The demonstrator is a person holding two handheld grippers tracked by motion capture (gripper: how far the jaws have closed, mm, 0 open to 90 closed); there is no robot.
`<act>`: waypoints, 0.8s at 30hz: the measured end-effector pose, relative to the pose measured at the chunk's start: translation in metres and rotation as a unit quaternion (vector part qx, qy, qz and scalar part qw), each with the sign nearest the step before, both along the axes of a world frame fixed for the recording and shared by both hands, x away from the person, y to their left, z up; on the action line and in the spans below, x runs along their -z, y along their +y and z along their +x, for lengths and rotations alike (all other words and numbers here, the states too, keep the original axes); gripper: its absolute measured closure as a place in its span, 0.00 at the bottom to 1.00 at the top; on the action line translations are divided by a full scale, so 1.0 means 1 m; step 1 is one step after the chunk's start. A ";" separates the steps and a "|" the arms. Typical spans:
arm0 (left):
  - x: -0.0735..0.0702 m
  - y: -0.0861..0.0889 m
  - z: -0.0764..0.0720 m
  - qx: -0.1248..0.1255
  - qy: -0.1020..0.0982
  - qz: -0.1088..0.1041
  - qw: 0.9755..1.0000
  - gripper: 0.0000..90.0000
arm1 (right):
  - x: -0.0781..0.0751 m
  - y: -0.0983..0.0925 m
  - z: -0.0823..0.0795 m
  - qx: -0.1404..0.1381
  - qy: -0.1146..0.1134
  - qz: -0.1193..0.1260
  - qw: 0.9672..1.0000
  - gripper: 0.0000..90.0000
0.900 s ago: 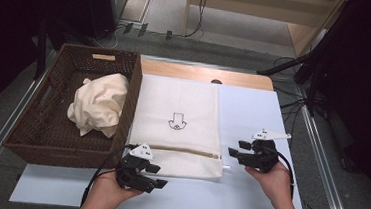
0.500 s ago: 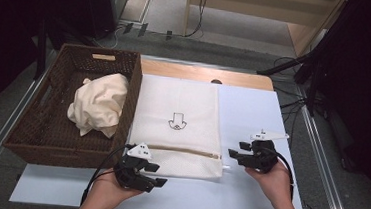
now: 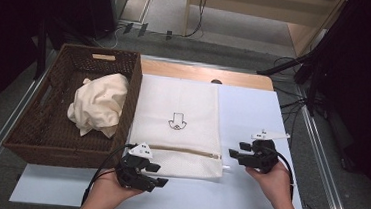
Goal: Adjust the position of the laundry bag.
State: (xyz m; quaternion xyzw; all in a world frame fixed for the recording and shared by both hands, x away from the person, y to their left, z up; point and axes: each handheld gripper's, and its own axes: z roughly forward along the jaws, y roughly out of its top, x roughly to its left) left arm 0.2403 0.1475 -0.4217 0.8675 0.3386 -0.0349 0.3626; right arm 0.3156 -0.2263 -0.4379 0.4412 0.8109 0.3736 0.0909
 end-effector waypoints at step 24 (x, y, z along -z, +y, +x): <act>0.001 0.000 -0.001 -0.005 -0.003 -0.003 1.000 0.42 | -0.001 0.000 0.000 0.001 -0.001 0.006 1.000 0.50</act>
